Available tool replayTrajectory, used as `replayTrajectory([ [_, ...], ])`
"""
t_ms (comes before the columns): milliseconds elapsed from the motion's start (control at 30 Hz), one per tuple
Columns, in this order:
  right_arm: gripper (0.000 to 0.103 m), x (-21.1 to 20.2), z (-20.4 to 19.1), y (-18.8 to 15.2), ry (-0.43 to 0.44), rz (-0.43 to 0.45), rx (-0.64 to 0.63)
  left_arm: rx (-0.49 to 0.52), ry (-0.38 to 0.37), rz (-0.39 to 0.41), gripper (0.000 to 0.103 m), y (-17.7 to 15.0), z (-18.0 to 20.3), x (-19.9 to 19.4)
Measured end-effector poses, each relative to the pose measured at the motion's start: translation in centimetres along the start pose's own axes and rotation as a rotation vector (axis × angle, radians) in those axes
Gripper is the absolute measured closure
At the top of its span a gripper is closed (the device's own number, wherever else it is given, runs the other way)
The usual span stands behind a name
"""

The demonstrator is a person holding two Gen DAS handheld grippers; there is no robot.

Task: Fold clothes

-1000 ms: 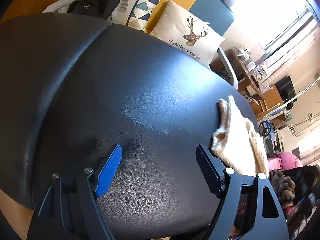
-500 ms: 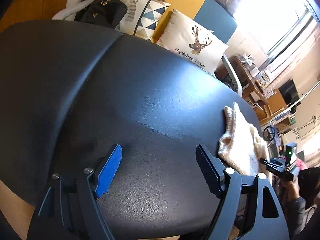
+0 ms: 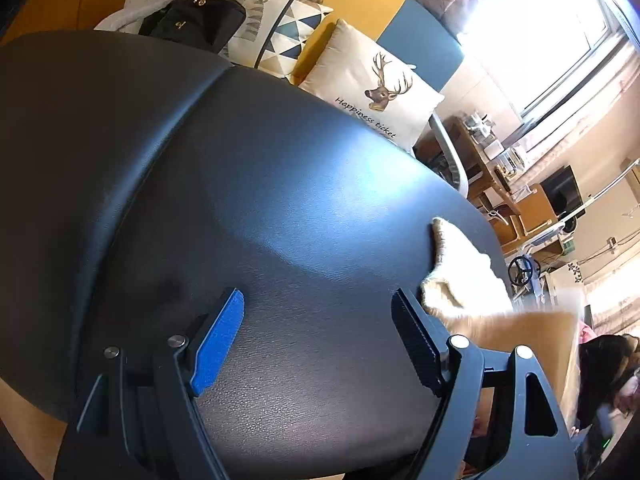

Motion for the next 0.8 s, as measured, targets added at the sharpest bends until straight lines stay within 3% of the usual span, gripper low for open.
replayTrajectory([
  [67,0.08,0.1,0.5,-1.0,0.024,-0.003,0.053,0.004,-0.003,-0.004,0.024,-0.1,0.3,0.1],
  [133,0.077,-1.1,1.2,0.1,0.026,0.091,0.077,0.012,-0.003,-0.005,0.024,-0.3,0.5,0.0],
  [300,0.067,-1.6,7.0,8.1,-0.062,0.337,0.203,0.019,0.008,-0.01,0.024,-0.7,0.3,-0.2],
  [333,0.067,-1.0,8.2,9.4,-0.088,0.352,0.215,0.02,0.01,-0.011,0.024,-0.8,0.3,-0.2],
  [633,0.065,6.7,16.0,20.3,-0.338,0.262,0.164,-0.011,0.052,0.009,0.024,-0.3,-2.1,-1.0],
  [733,0.062,7.9,20.0,19.8,-0.423,0.208,0.241,-0.046,0.051,0.0,0.024,-0.1,-3.0,-0.6],
  [800,0.055,7.9,21.2,18.9,-0.402,0.213,0.282,-0.062,0.046,-0.007,0.024,0.1,-3.3,-0.3],
])
Point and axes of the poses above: each gripper's, at about its wrist camera, not at the fingertips, and x roughly the way its jaws point, z to its right, y to its top, the point moved 6 cm from there along x, roughly the way its jaws point, and after that the axes turned 15 degrees about y, right-handed, at the moved point
